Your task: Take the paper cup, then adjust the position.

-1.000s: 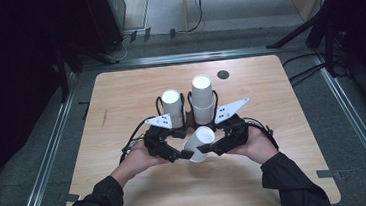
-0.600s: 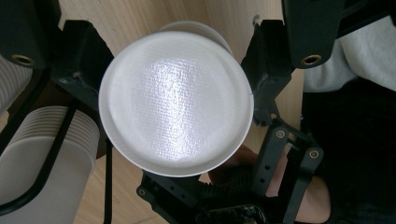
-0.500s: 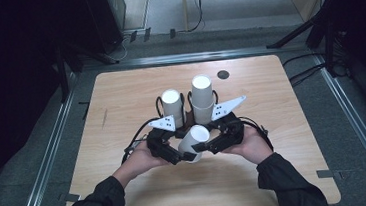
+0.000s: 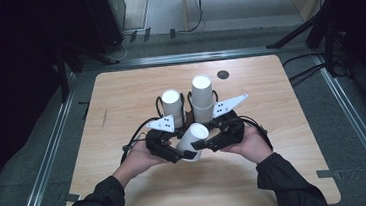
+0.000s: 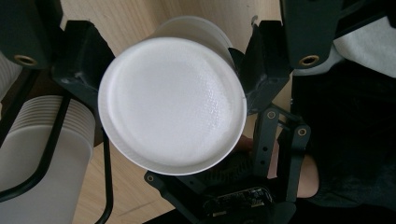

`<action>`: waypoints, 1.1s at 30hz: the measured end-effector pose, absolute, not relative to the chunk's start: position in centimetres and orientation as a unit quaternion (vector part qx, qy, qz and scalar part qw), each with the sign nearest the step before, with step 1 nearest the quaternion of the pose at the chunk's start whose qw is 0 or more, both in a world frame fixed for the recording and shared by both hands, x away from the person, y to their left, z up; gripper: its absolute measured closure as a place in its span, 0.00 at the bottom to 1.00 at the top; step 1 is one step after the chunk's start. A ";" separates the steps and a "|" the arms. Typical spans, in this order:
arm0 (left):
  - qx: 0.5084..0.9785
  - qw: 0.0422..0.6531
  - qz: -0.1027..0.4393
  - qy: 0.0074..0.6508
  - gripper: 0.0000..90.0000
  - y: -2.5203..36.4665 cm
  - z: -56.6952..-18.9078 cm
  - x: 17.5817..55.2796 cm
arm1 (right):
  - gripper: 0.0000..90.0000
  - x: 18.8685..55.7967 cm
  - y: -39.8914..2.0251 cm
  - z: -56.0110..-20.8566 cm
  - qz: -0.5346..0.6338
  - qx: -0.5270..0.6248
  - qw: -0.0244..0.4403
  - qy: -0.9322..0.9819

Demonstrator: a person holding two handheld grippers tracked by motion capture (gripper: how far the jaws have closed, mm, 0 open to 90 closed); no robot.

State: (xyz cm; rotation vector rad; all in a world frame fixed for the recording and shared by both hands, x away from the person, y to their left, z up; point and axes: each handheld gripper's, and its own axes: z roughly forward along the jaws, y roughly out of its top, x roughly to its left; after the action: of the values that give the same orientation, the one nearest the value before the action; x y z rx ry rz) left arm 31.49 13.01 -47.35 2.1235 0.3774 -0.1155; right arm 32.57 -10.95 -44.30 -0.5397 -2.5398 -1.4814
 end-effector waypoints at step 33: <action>0.919 0.369 -0.039 0.130 0.31 14.7 -46.4 32.4 | 0.30 31.1 -11.8 -46.7 -0.415 -0.137 0.024 -0.899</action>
State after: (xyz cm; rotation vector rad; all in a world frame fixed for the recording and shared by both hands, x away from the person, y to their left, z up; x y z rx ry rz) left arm 32.42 14.68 -46.39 2.3591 0.3337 -0.1006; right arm 31.06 -11.83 -46.67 -0.4237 -2.7836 -1.2835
